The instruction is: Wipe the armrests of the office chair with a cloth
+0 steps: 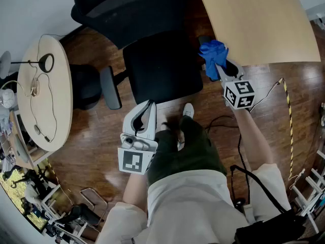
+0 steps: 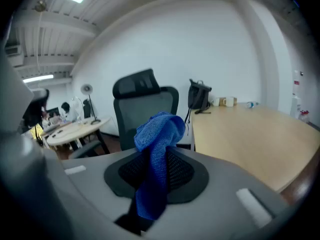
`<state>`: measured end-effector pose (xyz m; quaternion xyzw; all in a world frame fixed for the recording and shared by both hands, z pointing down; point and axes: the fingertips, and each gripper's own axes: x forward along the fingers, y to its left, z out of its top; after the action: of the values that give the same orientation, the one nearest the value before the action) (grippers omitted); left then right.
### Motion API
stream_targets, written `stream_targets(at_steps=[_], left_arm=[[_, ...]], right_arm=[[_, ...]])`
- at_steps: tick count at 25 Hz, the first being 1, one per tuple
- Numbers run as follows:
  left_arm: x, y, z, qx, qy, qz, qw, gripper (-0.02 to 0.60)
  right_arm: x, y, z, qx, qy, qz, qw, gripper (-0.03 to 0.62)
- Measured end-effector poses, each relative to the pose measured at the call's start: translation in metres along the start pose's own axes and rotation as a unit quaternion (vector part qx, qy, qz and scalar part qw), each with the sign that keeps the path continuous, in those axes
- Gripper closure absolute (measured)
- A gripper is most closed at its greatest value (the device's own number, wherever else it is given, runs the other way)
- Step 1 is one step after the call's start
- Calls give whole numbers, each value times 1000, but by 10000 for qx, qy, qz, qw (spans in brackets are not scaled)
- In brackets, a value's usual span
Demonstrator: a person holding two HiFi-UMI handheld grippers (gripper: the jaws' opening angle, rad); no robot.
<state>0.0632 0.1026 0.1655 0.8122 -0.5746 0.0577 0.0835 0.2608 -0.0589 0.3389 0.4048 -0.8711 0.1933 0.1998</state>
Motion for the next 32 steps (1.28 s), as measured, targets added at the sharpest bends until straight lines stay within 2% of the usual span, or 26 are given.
stream_targets(at_steps=[3,5,7,9,11,13,16,18,20,23,25,27,29,30,32], left_arm=[[26,0,-27,-216,84,-163,9996,580],[33,-1,-45,-257,254,-322,9988,580],[33,3,-60,-285,434,-430,9977,580],[30,11,-66,-338,508,-450,9971,580],[27,18,-66,-388,476,-432,9972,580],[25,25,-64,-416,399,-409,9975,580],[27,40,-65,-501,280,-290,9979,580],[28,54,-69,-572,188,-91,9981,580],[22,71,-76,-657,99,232,9975,580],[4,100,-91,-621,45,548,9966,580],[-16,122,-107,-579,137,758,9953,580],[-44,152,-114,-738,105,1329,9883,580],[-75,181,-105,-928,-106,1845,9784,580],[-90,190,-102,-995,-153,2004,9745,580],[-122,201,-105,-1059,-97,2262,9682,580]], right_arm=[[93,-43,-17,-410,711,-303,9962,507],[137,-69,-36,-685,1287,-497,9881,507],[156,-83,-44,-540,1624,-597,9834,507],[147,-76,-39,-463,1688,-639,9825,508],[116,-59,-51,-578,1803,-617,9800,507],[71,-42,-79,-536,1973,-555,9773,507],[2,-16,-126,-189,2219,-530,9734,507],[-20,2,-148,64,2182,-308,9754,507],[-8,36,-135,75,1977,304,9798,507],[51,125,-81,-181,1428,1628,9761,507],[94,203,-46,-380,1059,2444,9631,507],[146,281,-24,-807,916,3107,9426,507],[204,347,-8,-1424,925,3380,9257,507],[233,370,-5,-1697,1026,3345,9213,507],[281,392,-22,-1941,1595,3118,9163,507]])
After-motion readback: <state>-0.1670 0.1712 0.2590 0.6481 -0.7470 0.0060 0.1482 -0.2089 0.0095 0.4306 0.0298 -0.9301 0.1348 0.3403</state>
